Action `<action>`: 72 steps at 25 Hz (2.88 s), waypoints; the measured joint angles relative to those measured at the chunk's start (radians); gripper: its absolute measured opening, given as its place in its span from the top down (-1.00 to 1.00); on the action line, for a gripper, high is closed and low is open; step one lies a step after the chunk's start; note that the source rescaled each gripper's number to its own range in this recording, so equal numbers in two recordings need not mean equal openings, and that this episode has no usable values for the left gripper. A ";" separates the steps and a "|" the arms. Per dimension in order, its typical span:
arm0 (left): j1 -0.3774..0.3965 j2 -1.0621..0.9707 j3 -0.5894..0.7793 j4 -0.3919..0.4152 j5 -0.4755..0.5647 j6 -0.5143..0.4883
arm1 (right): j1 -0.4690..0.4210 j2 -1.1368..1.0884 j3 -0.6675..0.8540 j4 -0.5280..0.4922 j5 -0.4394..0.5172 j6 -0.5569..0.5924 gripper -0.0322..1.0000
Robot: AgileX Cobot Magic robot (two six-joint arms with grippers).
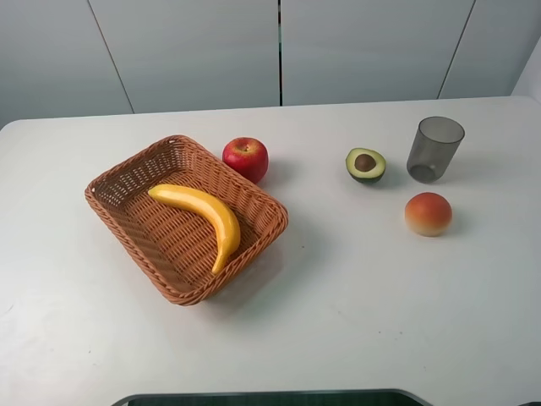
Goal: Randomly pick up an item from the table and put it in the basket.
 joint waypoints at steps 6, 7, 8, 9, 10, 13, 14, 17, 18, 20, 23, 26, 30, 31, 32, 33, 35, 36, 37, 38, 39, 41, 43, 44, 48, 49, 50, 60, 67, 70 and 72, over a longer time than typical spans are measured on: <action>0.000 0.000 0.000 0.000 0.000 0.000 | -0.017 0.000 0.000 0.000 -0.001 0.000 -1.00; 0.000 0.000 0.000 0.000 0.000 0.000 | -0.029 0.000 0.000 0.000 -0.001 0.000 -1.00; 0.000 0.000 0.000 0.000 0.000 0.000 | -0.043 0.000 0.000 0.000 -0.001 0.000 -1.00; 0.000 0.000 0.000 0.000 0.000 0.000 | -0.062 0.000 0.000 0.000 -0.001 0.000 -1.00; 0.000 0.000 0.000 0.000 0.000 0.000 | -0.080 0.000 0.000 0.000 -0.001 0.000 -1.00; 0.000 0.000 0.000 0.000 0.000 0.000 | -0.112 0.000 0.000 0.000 -0.002 0.000 -1.00; 0.000 0.000 0.000 0.000 0.000 0.000 | -0.122 0.000 0.000 0.000 -0.002 0.000 -1.00; 0.000 0.000 0.000 0.000 0.000 0.000 | -0.134 0.000 0.000 0.000 -0.002 0.000 -1.00; 0.000 0.000 0.000 0.000 0.000 0.000 | -0.134 0.000 0.000 0.000 -0.002 0.000 -1.00; 0.000 0.000 0.000 0.000 0.000 0.000 | -0.139 0.000 0.000 0.000 -0.002 0.000 -1.00; 0.000 0.000 0.000 0.000 0.000 0.000 | -0.169 0.000 0.000 0.000 -0.002 0.000 -1.00; 0.000 0.000 0.000 0.000 0.000 0.000 | -0.184 0.000 0.000 0.000 -0.002 0.000 -1.00; 0.000 0.000 0.000 0.000 0.000 0.000 | -0.185 0.000 0.000 0.007 -0.002 0.000 -1.00; 0.000 0.000 0.000 0.000 0.000 0.000 | -0.185 0.000 0.000 0.007 -0.002 0.000 -1.00; 0.000 0.000 0.000 0.000 0.000 0.000 | -0.185 0.000 0.000 0.007 -0.002 -0.005 -1.00; 0.000 0.000 0.000 0.000 0.000 0.000 | -0.185 0.000 0.000 0.007 -0.002 -0.008 -1.00; 0.000 0.000 0.000 0.000 0.000 0.000 | -0.185 0.000 0.000 0.007 -0.004 -0.017 -1.00; 0.000 0.000 0.000 0.000 0.000 0.000 | -0.185 0.000 0.000 0.007 -0.004 -0.017 -1.00; 0.000 0.000 0.000 0.000 0.000 0.000 | -0.185 0.000 0.000 0.007 -0.004 -0.017 -1.00; 0.000 0.000 0.000 0.000 0.000 0.000 | -0.185 0.000 0.000 0.007 -0.004 -0.017 -1.00; 0.000 0.000 0.000 0.000 0.000 0.000 | -0.185 0.000 0.000 0.007 -0.004 -0.017 -1.00; 0.000 0.000 0.000 0.000 0.000 0.000 | -0.185 0.000 0.000 0.007 -0.004 -0.017 -1.00; 0.000 0.000 0.000 0.000 0.000 0.000 | -0.185 0.000 0.000 0.007 -0.004 -0.017 -1.00; 0.000 0.000 0.000 0.000 0.000 0.000 | -0.185 0.000 0.000 0.007 -0.004 -0.017 -1.00; 0.000 0.000 0.000 0.000 0.000 0.006 | -0.185 0.000 0.000 0.007 -0.004 -0.009 -1.00; 0.000 0.000 0.000 0.000 0.000 0.006 | -0.185 0.000 0.000 0.007 -0.004 0.000 -1.00; 0.000 0.000 0.000 0.000 0.000 0.006 | -0.185 0.000 0.000 0.000 -0.004 0.000 -1.00; 0.000 0.000 0.000 0.000 0.000 0.000 | -0.185 0.000 0.000 -0.004 -0.004 0.012 -1.00; 0.000 0.000 0.000 0.000 0.000 0.000 | -0.185 0.000 0.000 -0.004 -0.004 0.012 -1.00; 0.000 0.000 0.000 0.000 0.000 0.000 | -0.185 0.000 0.000 -0.004 -0.004 0.012 -1.00; 0.000 0.000 0.000 0.000 0.000 0.000 | -0.185 0.000 0.000 -0.004 -0.004 0.012 -1.00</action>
